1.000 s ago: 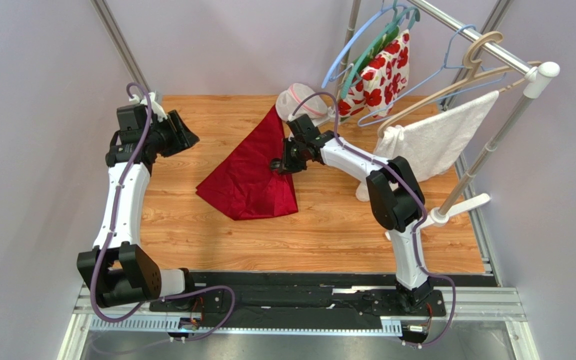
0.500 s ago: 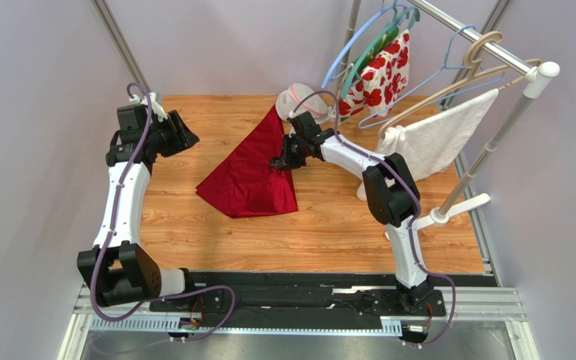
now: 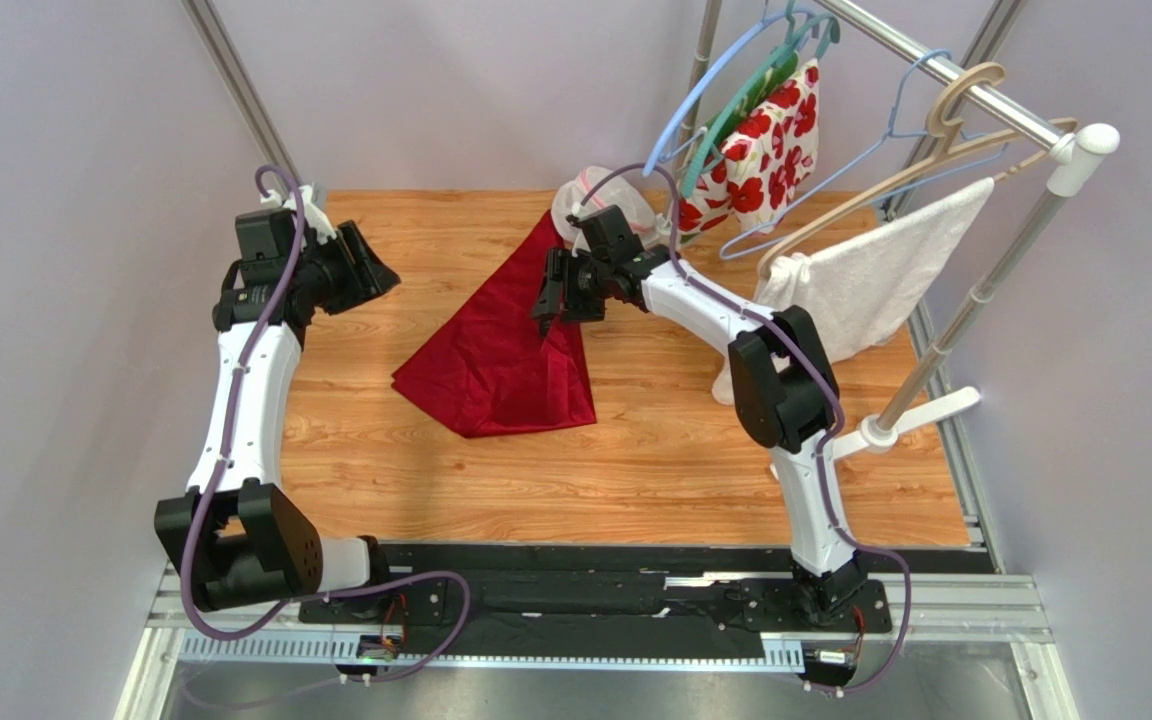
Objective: Fold the napkin, place the utensils inside, and roll it up
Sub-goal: Fold the napkin
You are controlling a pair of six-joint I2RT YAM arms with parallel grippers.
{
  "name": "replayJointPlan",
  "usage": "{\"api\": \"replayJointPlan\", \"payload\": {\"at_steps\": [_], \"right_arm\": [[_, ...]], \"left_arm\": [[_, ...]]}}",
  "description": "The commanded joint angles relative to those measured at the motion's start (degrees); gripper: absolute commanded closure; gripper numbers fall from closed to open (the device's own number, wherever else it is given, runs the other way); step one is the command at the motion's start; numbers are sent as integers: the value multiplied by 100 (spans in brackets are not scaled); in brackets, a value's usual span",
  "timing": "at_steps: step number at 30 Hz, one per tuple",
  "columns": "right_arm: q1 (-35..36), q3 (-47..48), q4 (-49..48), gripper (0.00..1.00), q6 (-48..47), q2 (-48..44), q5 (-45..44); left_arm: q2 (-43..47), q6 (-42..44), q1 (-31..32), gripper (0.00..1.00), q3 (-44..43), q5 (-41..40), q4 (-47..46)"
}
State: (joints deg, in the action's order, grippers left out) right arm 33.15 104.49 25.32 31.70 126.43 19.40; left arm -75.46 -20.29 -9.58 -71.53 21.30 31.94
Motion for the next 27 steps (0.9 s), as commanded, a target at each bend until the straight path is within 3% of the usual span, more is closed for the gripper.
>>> {"api": "replayJointPlan", "payload": {"at_steps": [1, 3, 13, 18, 27], "right_arm": [[-54, -6, -45, 39, -252, -496, 64], [-71, -496, -36, 33, -279, -741, 64], [-124, -2511, -466, 34, -340, -1393, 54], [-159, -2679, -616, 37, -323, -1323, 117], [-230, -2626, -704, 51, -288, -1015, 257]], "left_arm": [[5, -62, -52, 41, -10, 129, -127], [23, -62, -52, 41, -10, 129, -127], [14, -106, -52, 41, 7, 226, -162], [5, -98, -52, 41, 16, 190, -162], [5, -89, -52, 41, 7, 190, -162]]}}
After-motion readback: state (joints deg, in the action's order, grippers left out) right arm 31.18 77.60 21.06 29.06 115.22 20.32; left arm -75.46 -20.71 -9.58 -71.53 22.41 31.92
